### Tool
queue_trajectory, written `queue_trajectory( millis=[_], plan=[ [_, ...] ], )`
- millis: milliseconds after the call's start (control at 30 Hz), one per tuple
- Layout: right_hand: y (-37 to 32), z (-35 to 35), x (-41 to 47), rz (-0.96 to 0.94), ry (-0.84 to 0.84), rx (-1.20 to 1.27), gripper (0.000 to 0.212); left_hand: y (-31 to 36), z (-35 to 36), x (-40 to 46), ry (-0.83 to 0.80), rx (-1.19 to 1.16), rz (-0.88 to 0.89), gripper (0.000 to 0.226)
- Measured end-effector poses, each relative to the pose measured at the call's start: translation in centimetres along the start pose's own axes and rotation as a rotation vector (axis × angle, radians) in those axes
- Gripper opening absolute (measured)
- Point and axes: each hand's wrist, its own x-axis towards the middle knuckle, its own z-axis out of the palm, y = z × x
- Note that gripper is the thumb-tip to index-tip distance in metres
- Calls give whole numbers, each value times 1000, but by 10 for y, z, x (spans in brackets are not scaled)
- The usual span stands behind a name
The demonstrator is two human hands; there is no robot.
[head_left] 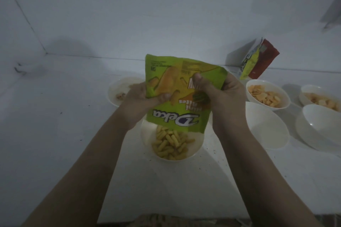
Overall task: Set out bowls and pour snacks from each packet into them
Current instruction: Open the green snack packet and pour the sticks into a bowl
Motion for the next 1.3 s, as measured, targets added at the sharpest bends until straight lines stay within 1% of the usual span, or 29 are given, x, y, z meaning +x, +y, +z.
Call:
queue_trajectory(
  millis=[67, 233, 333, 367, 467, 567, 633, 733, 833, 933, 1000, 1067, 1133, 1200, 1300],
  plan=[
    [0, 2, 0, -2, -10, -9, 8, -5, -4, -3, -34, 28, -24, 31],
    [-3, 0, 4, 6, 16, 15, 6, -10, -10, -8, -159, 154, -162, 40],
    [-4, -1, 5, 11, -7, 4, 6, -7, -9, -7, -175, 145, -163, 45],
    [-3, -2, 6, 8, -15, -19, 5, -3, -8, -6, -157, 107, -135, 44],
    [-1, -2, 3, -2, -37, -134, 4, 9, -4, 2, -28, -30, -28, 30],
    [3, -2, 1, 26, -24, -153, 5, 17, 4, 7, 50, -7, 41, 26],
    [6, -3, -1, 84, -44, -185, 9, 17, 8, 10, 99, -2, 63, 19],
    [14, -3, -6, 211, -141, -270, 16, 18, 7, 12, 124, -50, 80, 10],
    [23, -5, -11, 292, -141, -320, 19, 17, 6, 10, 121, -81, 98, 10],
    [30, -9, -20, 347, -127, -451, 22, 14, 0, 12, 187, -214, 86, 11],
    [34, -9, -30, 315, -81, -480, 22, 15, -6, 15, 222, -277, 63, 15],
    [34, -6, -40, 231, 31, -473, 22, 14, -10, 15, 229, -285, 39, 27],
    [32, -5, -50, 137, 156, -434, 22, 12, -8, 13, 203, -225, 37, 39],
    [28, -5, -62, 53, 256, -440, 21, 10, 2, 9, 164, -126, 61, 46],
    [19, -11, -82, -67, 405, -505, 21, 5, 32, 0, 50, 29, 124, 45]
  ],
)
